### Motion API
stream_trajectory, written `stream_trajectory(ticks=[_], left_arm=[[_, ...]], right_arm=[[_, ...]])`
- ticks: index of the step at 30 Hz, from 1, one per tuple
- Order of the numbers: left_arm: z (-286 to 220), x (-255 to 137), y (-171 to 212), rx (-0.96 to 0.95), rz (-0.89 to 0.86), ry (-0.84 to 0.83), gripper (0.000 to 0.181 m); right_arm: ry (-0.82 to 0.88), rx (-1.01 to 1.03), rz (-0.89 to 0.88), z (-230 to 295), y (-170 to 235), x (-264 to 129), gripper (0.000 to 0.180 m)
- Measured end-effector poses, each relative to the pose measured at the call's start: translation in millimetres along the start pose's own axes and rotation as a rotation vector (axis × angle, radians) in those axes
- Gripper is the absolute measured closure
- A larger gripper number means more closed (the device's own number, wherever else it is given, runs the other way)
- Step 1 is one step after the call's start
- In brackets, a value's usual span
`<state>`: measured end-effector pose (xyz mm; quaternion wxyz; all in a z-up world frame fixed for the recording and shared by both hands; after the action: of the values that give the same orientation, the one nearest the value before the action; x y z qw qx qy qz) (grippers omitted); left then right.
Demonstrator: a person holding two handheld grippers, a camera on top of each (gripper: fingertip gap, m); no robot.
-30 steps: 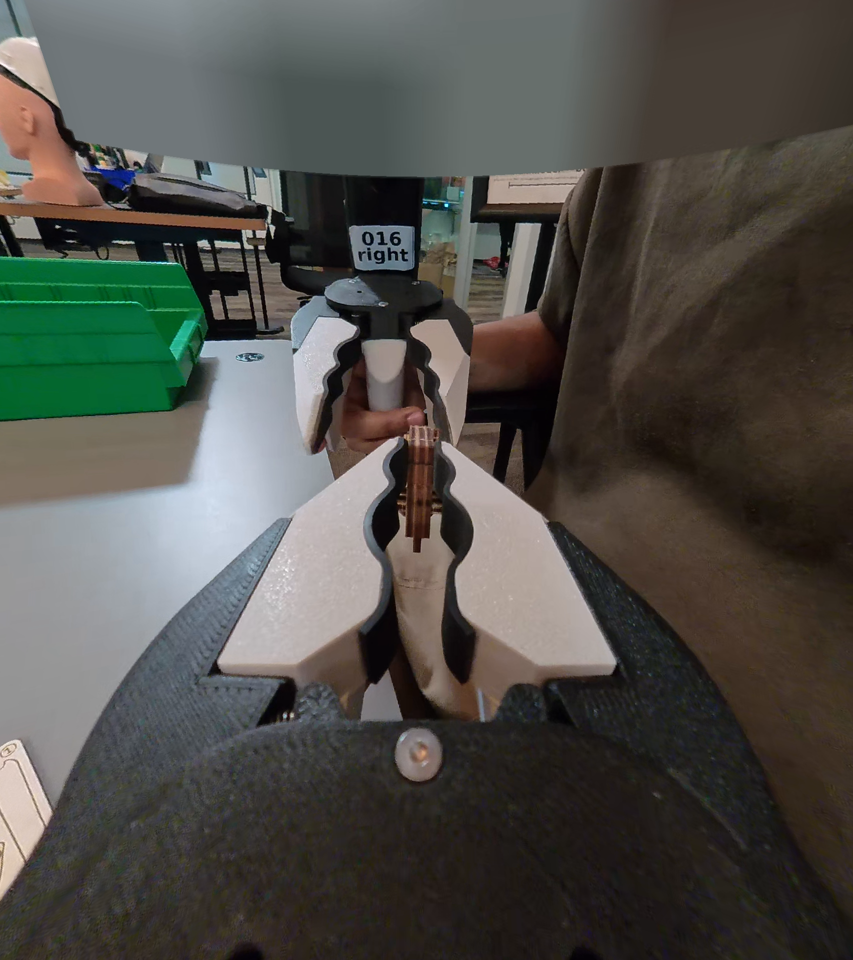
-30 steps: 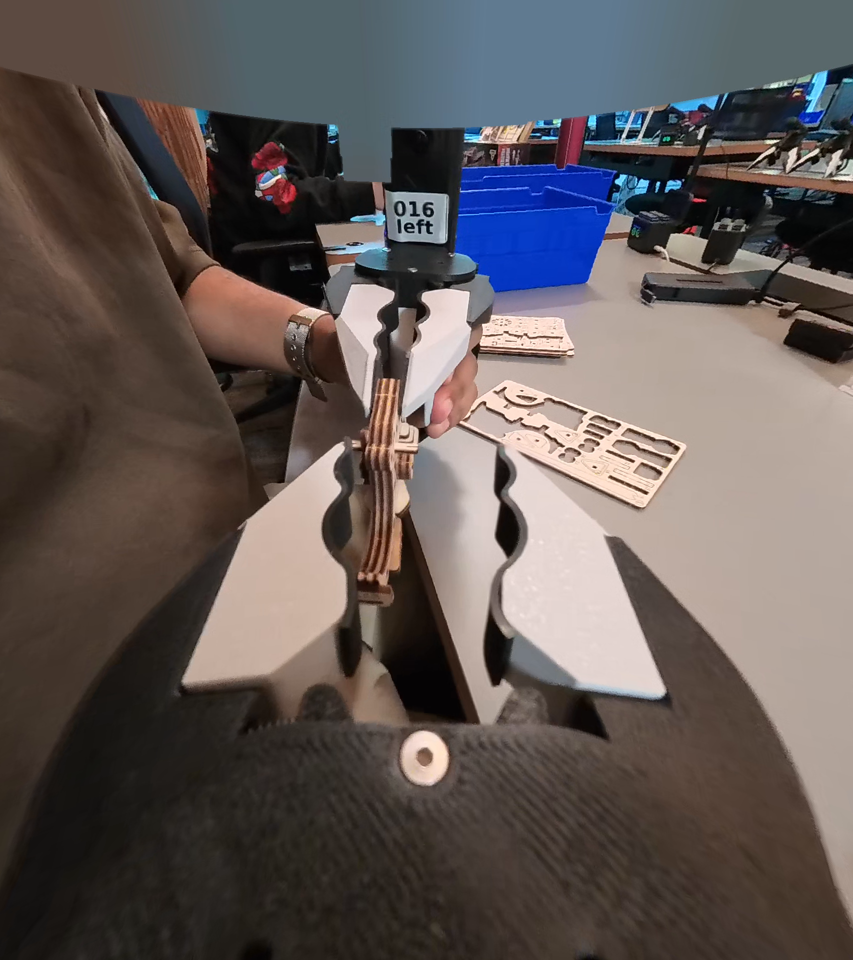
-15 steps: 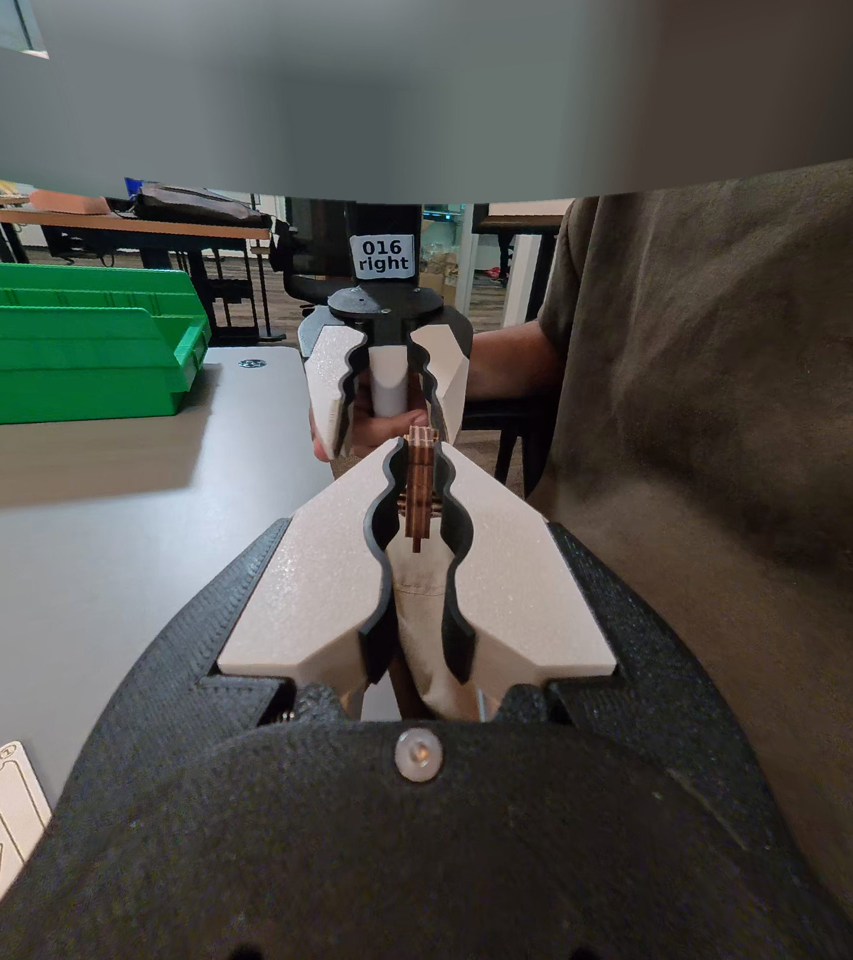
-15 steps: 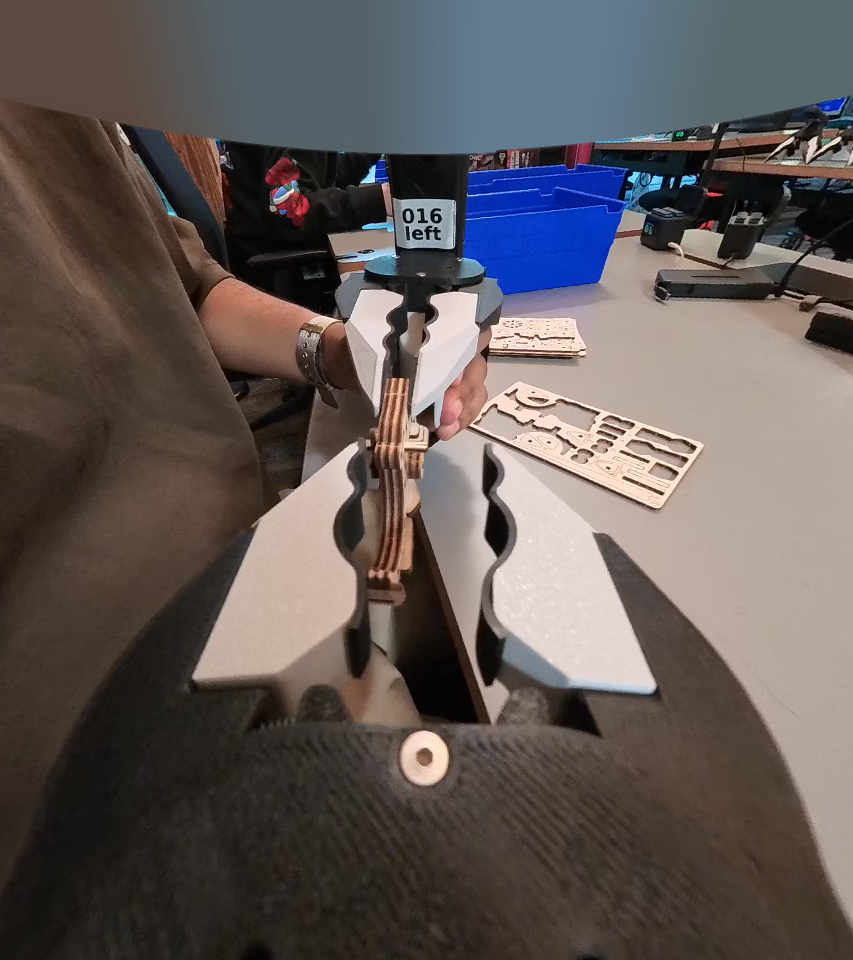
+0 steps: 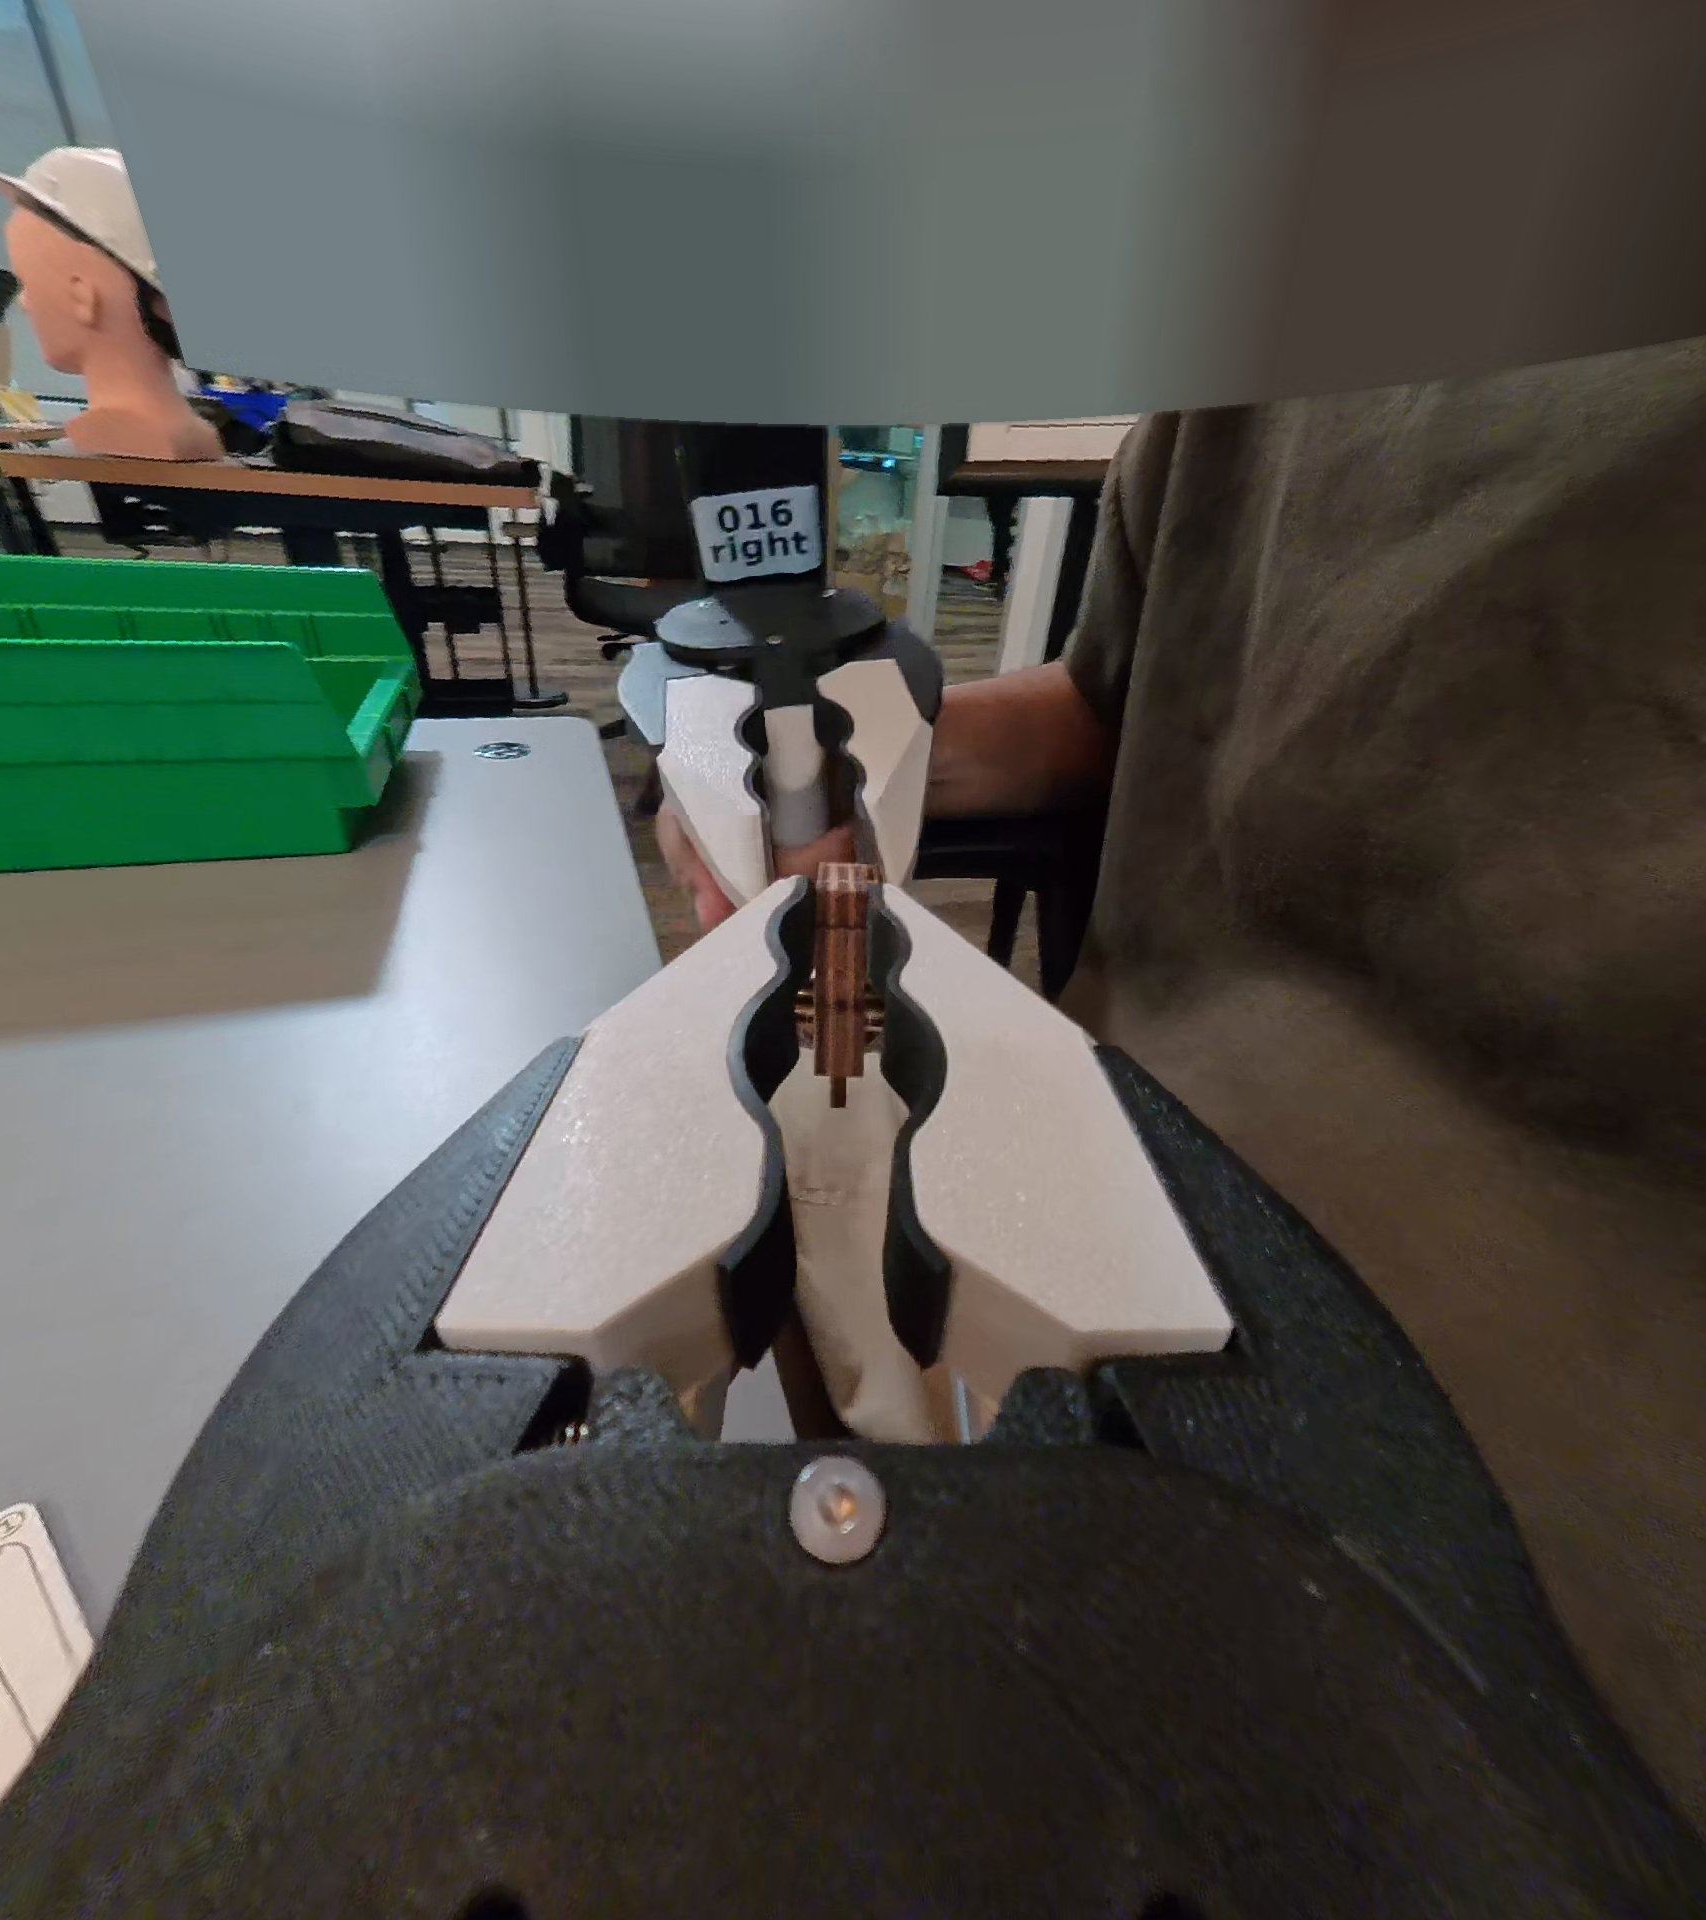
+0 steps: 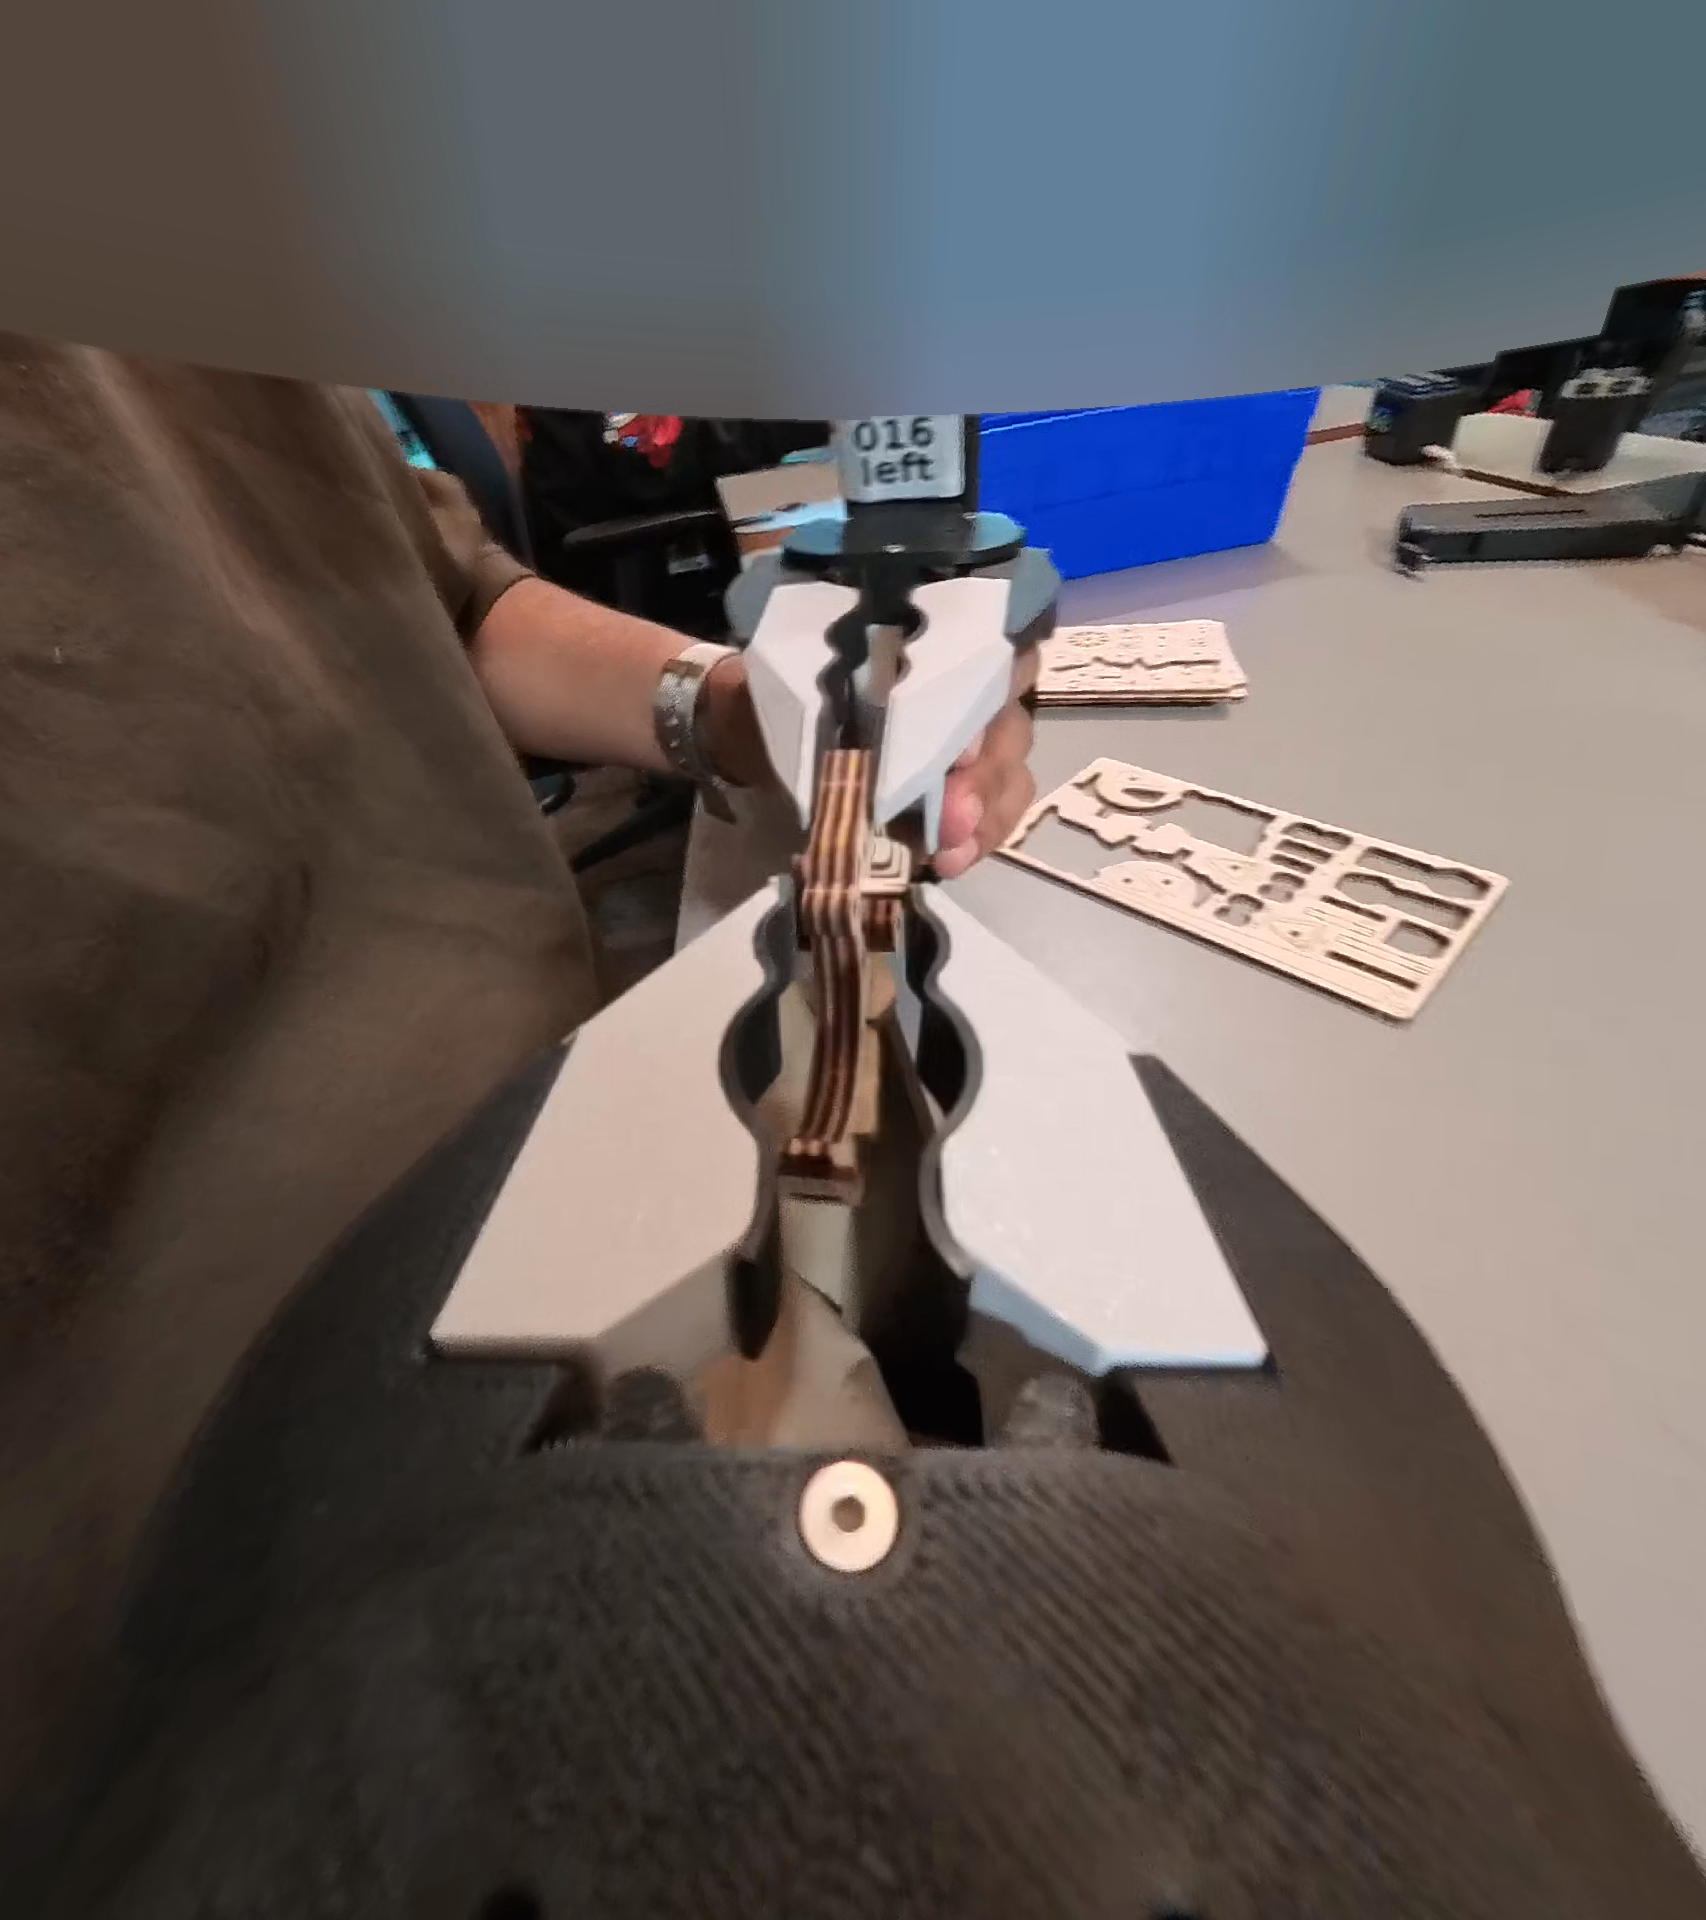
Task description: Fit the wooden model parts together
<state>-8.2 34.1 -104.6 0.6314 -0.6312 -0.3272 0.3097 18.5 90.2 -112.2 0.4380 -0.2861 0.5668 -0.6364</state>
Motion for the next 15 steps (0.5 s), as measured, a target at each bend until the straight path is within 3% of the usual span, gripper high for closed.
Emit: stream_trajectory(ticks=[6,9,11,15], left_arm=[[1.2,0.3,0.3,-0.007,0.003,-0.007,0.176],[1.1,0.4,0.7,-0.007,0.006,-0.008,0.176],[1.2,-0.1,-0.8,0.005,-0.004,-0.013,0.176],[0.0,0.7,-1.5,0.001,-0.009,-0.01,0.176]], right_arm=[[-0.003,-0.011,0.005,0.6,0.3,0.3,0.159],[0.047,-0.013,-0.002,-5.8,1.0,0.8,0.142],[0.019,-0.013,-0.001,-1.3,0.1,0.7,0.161],[-0.002,-0.029,0.02,2.6,-0.3,0.7,0.161]])
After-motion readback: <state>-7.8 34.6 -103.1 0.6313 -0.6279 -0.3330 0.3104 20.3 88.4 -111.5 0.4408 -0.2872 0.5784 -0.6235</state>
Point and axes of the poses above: each gripper's, where its closed fingertips meet, x out along the fingers, y out of its underside, z = x × y across the jaws, the point moved 3 cm from there along -x, back along the fingers, and after that the axes turned 4 degrees about x, right-handed, at the moved point
